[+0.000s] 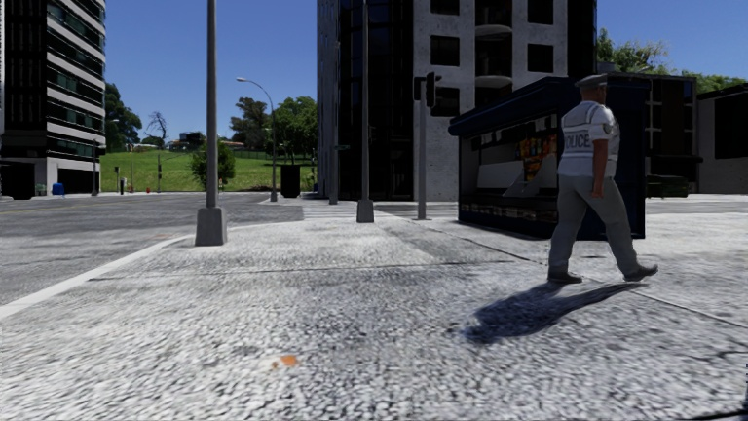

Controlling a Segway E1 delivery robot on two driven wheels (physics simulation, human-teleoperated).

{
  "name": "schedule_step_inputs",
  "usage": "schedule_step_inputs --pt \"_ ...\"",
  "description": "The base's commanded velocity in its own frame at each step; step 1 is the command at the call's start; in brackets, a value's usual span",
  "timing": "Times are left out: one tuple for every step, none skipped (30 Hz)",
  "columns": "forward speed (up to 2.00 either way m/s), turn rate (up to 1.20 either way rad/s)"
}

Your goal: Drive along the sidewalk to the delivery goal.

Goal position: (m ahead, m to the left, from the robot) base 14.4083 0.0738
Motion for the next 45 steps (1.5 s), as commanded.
schedule_step_inputs --pt "1.31 -0.08" --pt "1.31 -0.08" --pt "1.31 -0.08" --pt "1.31 -0.08" --pt "1.31 -0.08" --pt "1.31 -0.08" --pt "1.31 0.00" --pt "1.31 0.00" --pt "1.31 0.00" --pt "1.31 0.00" --pt "1.31 0.00" --pt "1.31 0.00" --pt "1.31 0.00" --pt "1.31 0.00" --pt "1.31 0.00" --pt "1.31 0.00" --pt "1.31 0.00" --pt "1.31 0.00" --pt "1.31 0.00" --pt "1.31 0.00" --pt "1.31 0.00" --pt "1.31 0.00" --pt "1.31 -0.11" --pt "1.31 -0.11" --pt "1.31 -0.17" --pt "1.31 -0.21" --pt "1.31 -0.21" --pt "1.31 -0.23" --pt "1.31 -0.25" --pt "1.31 -0.25" --pt "1.31 -0.25" --pt "1.30 -0.25" --pt "1.30 -0.25" --pt "1.30 -0.25" --pt "1.26 -0.25" --pt "1.23 -0.25" --pt "1.21 -0.25" --pt "1.21 -0.25" --pt "1.20 -0.25" --pt "1.19 -0.25" --pt "1.19 -0.25" --pt "1.19 -0.25" --pt "1.19 -0.25" --pt "1.19 -0.25" --pt "1.19 -0.25"
